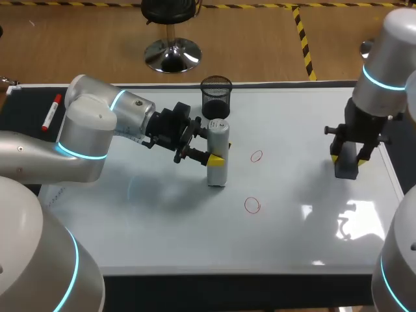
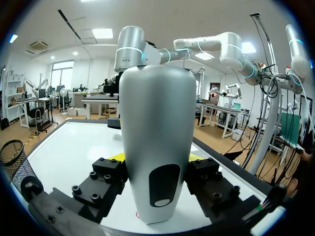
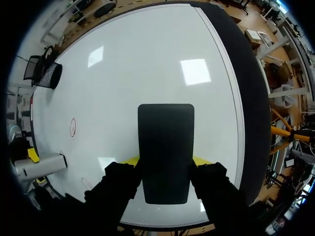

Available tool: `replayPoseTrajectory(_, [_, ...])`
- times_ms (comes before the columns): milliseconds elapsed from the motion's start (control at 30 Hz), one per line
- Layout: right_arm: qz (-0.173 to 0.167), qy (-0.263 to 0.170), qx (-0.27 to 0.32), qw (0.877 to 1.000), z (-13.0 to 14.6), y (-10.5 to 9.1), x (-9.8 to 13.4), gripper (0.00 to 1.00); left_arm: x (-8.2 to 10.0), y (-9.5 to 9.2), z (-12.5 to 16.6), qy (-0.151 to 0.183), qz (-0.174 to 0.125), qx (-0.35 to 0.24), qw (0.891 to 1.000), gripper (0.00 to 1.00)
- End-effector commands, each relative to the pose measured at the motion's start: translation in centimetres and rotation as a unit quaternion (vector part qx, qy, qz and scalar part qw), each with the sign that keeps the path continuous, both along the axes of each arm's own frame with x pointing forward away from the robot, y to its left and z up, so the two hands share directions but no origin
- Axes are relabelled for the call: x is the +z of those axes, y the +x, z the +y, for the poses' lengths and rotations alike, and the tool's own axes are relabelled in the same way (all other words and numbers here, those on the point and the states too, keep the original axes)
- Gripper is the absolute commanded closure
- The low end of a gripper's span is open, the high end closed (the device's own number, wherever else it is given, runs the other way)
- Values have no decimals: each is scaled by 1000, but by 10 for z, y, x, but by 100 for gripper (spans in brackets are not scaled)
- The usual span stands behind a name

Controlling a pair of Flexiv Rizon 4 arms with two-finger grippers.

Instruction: Pick up the inspection probe, press it on each red-marked spot on the whiteboard one by one, put down the probe, pick up the eraser, and wipe off all the red marks.

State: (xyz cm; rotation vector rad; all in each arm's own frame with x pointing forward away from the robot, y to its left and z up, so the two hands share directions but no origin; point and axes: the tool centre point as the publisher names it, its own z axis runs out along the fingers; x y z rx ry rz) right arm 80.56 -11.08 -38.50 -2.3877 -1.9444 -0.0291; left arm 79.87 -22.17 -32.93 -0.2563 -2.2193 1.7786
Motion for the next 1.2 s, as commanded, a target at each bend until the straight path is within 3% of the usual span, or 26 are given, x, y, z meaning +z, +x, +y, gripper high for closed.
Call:
replayPoseTrajectory(33, [4,4,4,1000,-4,-2,4,100,-3,0,0,-1,-1,0,1000,100])
replayPoseTrajectory(833, [4,4,4,1000,-4,-2,4,100,-3,0,0,-1,-1,0,1000,100])
replayPoseTrajectory(1200, [4,4,4,1000,-4,-2,4,100,26,-5,4,0,-19,-7,1000,100])
